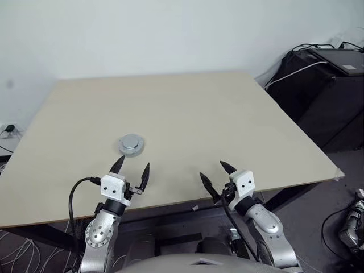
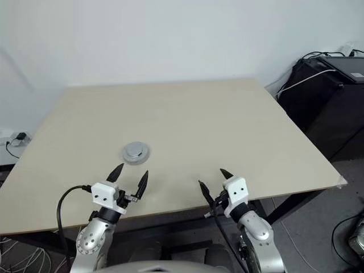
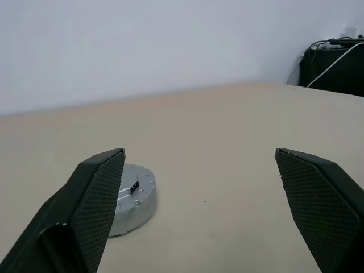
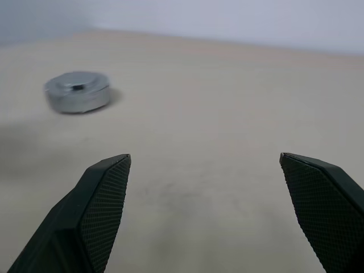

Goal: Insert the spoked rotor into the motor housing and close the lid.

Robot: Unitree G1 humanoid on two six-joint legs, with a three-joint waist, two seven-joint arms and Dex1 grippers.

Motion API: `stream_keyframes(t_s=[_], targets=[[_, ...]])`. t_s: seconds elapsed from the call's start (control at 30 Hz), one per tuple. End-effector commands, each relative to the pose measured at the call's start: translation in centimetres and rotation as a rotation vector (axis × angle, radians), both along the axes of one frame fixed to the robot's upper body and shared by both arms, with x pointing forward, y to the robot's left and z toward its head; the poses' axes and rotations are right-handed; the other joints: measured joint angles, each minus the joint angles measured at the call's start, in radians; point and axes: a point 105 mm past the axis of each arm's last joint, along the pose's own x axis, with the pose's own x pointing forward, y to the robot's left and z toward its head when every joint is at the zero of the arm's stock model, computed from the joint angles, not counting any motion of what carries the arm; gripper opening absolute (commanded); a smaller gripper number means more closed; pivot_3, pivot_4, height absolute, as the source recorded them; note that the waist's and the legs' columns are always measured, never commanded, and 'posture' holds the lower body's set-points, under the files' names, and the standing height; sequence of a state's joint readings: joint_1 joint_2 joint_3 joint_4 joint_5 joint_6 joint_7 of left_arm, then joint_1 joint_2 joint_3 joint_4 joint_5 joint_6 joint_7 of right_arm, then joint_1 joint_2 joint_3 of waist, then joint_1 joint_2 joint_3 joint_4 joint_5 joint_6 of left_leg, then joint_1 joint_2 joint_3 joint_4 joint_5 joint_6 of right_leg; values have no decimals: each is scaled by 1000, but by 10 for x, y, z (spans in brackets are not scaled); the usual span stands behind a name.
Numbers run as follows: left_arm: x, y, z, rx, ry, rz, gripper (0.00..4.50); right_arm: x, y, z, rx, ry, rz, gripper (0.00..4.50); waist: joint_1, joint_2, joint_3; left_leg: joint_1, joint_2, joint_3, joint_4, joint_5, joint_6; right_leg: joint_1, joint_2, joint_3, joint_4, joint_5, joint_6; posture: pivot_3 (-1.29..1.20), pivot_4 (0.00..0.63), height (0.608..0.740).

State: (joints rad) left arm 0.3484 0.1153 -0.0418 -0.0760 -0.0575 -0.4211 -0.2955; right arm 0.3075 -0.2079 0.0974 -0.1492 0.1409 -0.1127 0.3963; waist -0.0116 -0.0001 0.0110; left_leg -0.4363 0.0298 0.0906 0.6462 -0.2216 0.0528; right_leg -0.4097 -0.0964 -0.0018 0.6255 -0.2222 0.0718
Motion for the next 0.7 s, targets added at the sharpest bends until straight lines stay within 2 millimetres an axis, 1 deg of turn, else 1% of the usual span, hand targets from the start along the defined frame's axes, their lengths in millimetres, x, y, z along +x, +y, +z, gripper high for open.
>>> stream_keyframes(t_s=[0.03,0.13,0.4,0.53,0.7], targets=[[1,2,10,-12,-62,39,4475,1,-5,9,9,-60,-48,4500,0,0,0,0,0,0,0,0,0,0,0,0,0,0,0,0,0,740],[2,3,10,-18,-57,33,4475,-4,-2,3,-11,-52,-13,4500,0,0,0,0,0,0,0,0,0,0,0,0,0,0,0,0,0,740],[2,1,5,-20,-37,23,4475,-7,-9,-10,-24,-37,-13,4500,-1,0,0,0,0,0,1,0,0,0,0,0,0,0,0,0,0,740],[1,-1,2,-22,-22,21,4475,-7,-6,-10,-23,-37,-6,4500,-1,1,0,0,0,0,1,0,0,0,0,0,0,0,0,0,0,740],[2,-1,2,-22,-19,20,4475,-7,-3,-5,-14,-43,-3,4500,0,1,0,0,0,0,1,0,0,1,0,0,0,0,0,0,0,740]])
